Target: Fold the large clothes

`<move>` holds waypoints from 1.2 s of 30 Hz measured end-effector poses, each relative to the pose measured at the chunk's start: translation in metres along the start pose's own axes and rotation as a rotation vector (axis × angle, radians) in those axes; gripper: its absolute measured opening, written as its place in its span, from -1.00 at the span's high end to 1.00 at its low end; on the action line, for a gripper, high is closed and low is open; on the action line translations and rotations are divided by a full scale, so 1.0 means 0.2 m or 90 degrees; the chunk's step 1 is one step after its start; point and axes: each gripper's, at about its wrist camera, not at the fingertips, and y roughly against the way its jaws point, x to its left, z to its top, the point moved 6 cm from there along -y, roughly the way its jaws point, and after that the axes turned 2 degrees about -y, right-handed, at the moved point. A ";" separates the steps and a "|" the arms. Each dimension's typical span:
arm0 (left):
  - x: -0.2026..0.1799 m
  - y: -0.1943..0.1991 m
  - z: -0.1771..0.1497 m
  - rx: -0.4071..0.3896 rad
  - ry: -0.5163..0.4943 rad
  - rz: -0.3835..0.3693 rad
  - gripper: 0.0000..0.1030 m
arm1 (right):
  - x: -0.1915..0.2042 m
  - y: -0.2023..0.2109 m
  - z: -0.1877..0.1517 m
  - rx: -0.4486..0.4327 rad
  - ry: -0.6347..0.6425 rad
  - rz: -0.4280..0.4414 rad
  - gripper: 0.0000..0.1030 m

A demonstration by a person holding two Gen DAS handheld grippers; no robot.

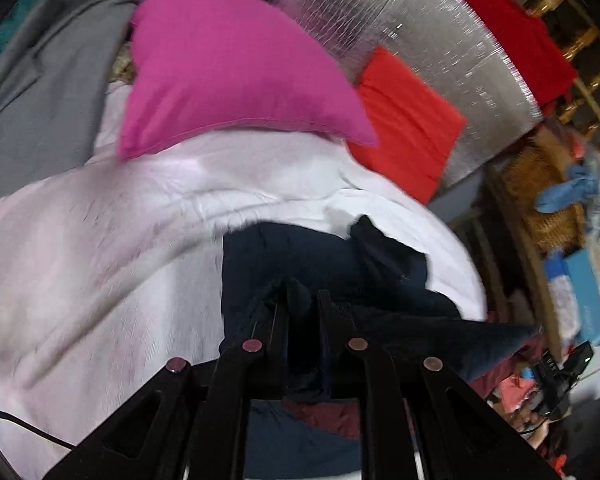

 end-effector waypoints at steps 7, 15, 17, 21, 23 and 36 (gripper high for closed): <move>0.11 -0.37 0.17 0.030 0.012 0.030 0.77 | -0.04 -0.53 0.03 0.030 0.015 -0.067 0.77; 0.13 -0.58 0.21 0.019 -0.003 0.052 0.70 | -0.26 -0.87 -0.04 0.125 -0.135 -0.031 0.69; 0.13 -0.54 0.20 0.010 0.003 0.036 0.68 | -0.32 -0.85 -0.03 0.129 -0.202 0.029 0.63; 0.16 -0.35 0.22 -0.065 0.065 -0.030 0.18 | -0.44 -0.70 0.01 0.090 -0.356 0.149 0.02; 0.18 -0.13 0.22 -0.185 0.103 -0.029 -0.41 | -0.50 -0.55 0.05 0.024 -0.398 0.163 -0.86; 0.13 0.28 -0.76 -0.139 0.170 0.023 -0.52 | -0.33 0.16 -0.52 0.081 -0.313 0.184 -0.88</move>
